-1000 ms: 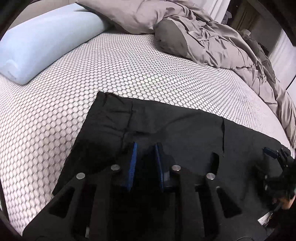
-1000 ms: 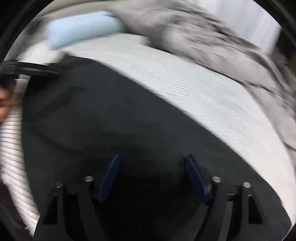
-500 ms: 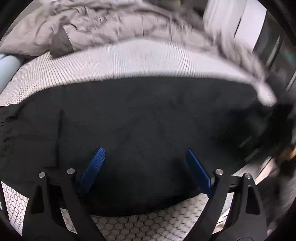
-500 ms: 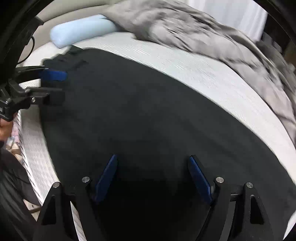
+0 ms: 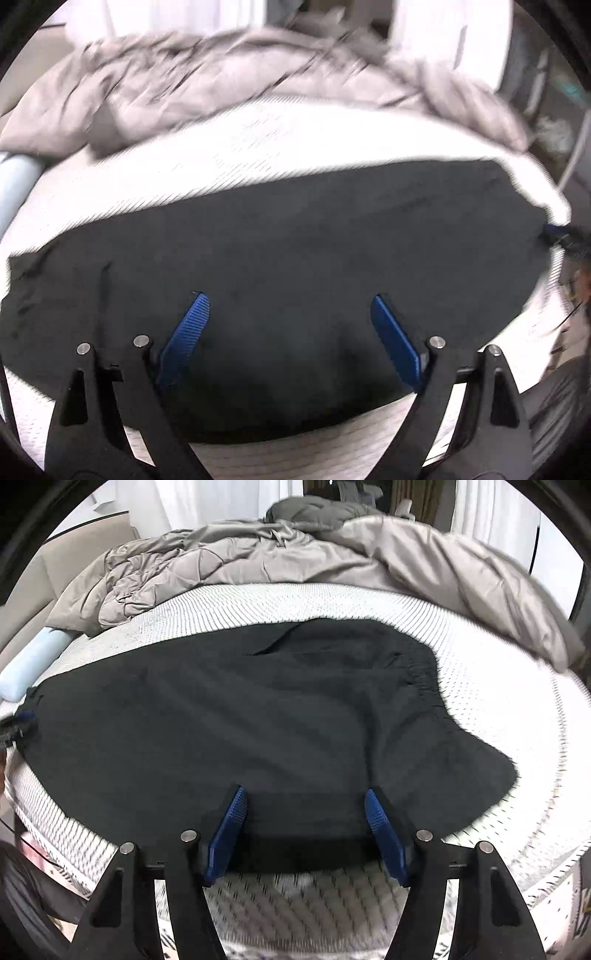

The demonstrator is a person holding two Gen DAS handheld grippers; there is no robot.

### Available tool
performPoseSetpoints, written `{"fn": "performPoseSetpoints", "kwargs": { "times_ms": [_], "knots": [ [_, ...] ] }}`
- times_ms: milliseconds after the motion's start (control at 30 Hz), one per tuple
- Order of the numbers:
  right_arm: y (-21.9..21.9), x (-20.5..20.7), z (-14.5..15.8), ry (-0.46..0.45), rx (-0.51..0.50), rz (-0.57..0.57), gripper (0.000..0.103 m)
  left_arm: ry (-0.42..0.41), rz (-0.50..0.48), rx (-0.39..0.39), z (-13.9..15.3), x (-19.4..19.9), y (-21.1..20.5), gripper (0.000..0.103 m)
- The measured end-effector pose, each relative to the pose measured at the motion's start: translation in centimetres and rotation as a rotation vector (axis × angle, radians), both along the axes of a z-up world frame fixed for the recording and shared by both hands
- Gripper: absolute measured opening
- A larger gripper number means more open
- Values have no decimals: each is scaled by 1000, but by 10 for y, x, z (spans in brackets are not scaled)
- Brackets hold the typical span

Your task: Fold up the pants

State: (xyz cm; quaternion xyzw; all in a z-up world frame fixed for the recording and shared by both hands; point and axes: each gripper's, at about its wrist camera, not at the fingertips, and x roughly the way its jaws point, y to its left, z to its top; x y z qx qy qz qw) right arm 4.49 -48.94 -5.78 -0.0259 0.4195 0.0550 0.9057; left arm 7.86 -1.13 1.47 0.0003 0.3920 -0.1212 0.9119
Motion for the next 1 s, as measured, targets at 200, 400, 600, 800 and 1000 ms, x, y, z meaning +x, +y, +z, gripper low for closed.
{"fn": "performPoseSetpoints", "kwargs": {
  "times_ms": [200, 400, 600, 800, 1000],
  "knots": [
    [-67, -21, 10, -54, 347, -209, 83, -8, -191, -31, -15, 9, -123, 90],
    [-116, 2, -32, -2, 640, -296, 82, 91, -281, 75, -52, 9, -195, 94],
    [-134, 57, -46, -102, 784, -386, 41, 84, -263, -28, -45, 11, -173, 95],
    [-100, 68, -6, -196, 565, -441, 15, 24, -116, -95, -29, 21, -96, 95],
    [11, 72, 83, -339, 509, -155, 11, -3, 109, -210, -22, 22, 4, 95]
  ]
}}
